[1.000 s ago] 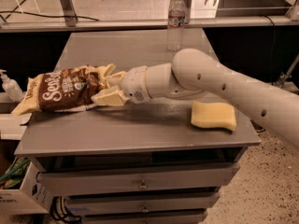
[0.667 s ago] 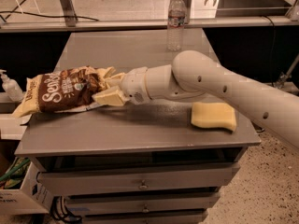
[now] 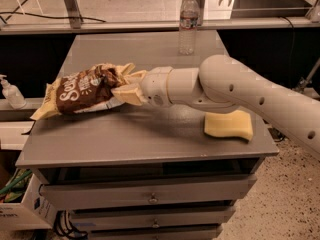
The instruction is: Move brown chip bag near water bottle
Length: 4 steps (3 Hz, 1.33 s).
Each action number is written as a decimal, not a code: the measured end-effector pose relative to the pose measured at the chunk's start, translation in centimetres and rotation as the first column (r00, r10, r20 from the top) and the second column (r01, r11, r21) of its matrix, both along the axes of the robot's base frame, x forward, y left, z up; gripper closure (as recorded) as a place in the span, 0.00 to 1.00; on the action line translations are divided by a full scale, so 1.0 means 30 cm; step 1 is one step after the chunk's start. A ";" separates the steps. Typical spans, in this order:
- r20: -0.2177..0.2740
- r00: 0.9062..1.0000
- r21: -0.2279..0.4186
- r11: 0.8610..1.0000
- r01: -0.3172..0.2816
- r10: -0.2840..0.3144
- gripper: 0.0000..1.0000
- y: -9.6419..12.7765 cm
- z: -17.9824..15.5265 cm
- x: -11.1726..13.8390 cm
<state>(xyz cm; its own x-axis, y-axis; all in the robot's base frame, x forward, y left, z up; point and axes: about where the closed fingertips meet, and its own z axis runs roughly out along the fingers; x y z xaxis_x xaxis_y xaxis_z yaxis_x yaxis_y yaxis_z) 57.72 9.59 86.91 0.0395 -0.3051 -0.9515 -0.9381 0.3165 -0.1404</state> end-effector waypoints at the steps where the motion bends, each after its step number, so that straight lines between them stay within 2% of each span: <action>1: 0.087 0.986 0.029 0.990 0.140 -0.143 1.00 -0.128 0.114 0.053; 2: 0.138 0.953 0.039 0.963 0.268 -0.271 1.00 -0.262 0.182 0.083; 3: 0.157 0.912 0.033 0.925 0.378 -0.379 1.00 -0.393 0.193 0.084; 4: 0.165 0.857 0.035 0.872 0.489 -0.487 1.00 -0.538 0.190 0.079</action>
Offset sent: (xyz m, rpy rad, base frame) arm 0.0350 -0.1349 0.0782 0.0155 -0.2042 -0.4393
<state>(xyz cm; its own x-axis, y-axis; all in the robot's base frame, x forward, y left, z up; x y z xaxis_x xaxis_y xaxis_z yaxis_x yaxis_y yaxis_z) 60.09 -6.54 92.62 0.0378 -0.3339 -0.9418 -0.6269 0.7260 -0.2826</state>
